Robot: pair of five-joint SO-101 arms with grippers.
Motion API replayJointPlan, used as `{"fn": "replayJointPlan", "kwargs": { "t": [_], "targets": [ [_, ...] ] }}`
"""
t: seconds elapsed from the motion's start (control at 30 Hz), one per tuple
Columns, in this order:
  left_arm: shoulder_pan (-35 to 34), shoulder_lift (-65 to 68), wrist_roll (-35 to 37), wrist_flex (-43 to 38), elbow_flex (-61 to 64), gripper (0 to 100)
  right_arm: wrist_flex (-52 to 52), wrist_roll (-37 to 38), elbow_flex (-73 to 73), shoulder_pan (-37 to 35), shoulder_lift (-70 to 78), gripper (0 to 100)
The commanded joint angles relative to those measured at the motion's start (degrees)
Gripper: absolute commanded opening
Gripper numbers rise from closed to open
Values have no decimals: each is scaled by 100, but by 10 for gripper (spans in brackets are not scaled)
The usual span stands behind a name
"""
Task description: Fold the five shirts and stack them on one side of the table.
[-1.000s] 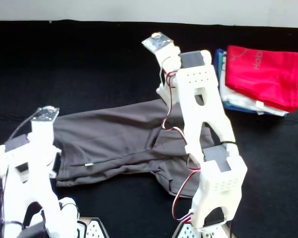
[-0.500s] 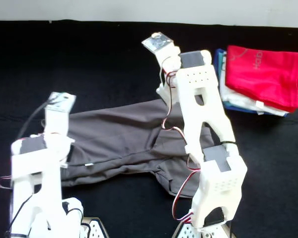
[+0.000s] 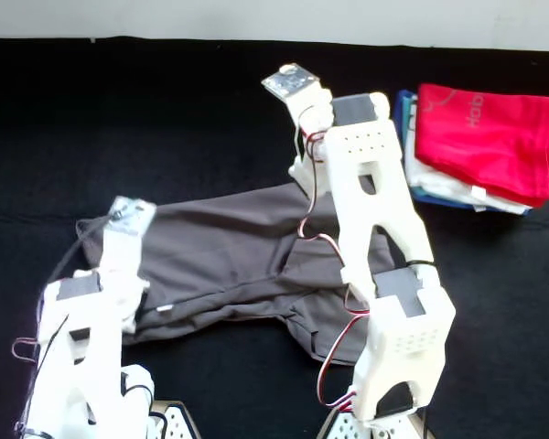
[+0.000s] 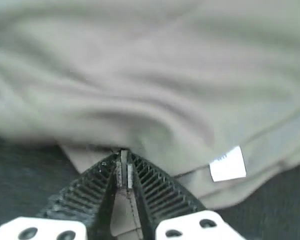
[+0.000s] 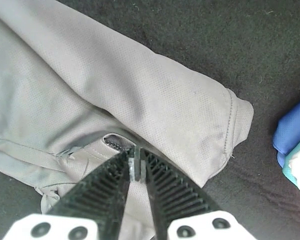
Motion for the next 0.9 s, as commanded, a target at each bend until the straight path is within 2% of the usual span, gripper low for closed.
{"fn": "replayJointPlan", "kwargs": {
  "t": [0.0, 0.2, 0.37, 0.47, 0.53, 0.6, 0.73, 0.87],
  "targets": [
    [-312, -110, -519, 422, 101, 10, 40, -26, -268, -40, -40, 12],
    [-1121, -136, -932, 1644, -734, 10, 31, -26, -251, -48, -31, 12],
    [-1147, -136, -941, 3033, -1771, 10, 31, -26, -233, -57, -13, 12],
    [-1147, -136, -1020, 3578, -2308, 10, 31, -26, -224, -57, -13, 12],
    [-1147, -136, -1073, 3552, -2527, 10, -4, -26, -224, -57, -13, 12],
    [-1147, -110, -976, 3165, -2668, 10, -22, -26, -215, -57, 4, 12],
    [-989, 75, -273, 2110, -2730, 10, -277, -229, -242, -31, 145, 12],
    [-523, 1279, -141, 2066, -2774, 10, -514, -563, -233, -22, 593, 12]
  ]
}}
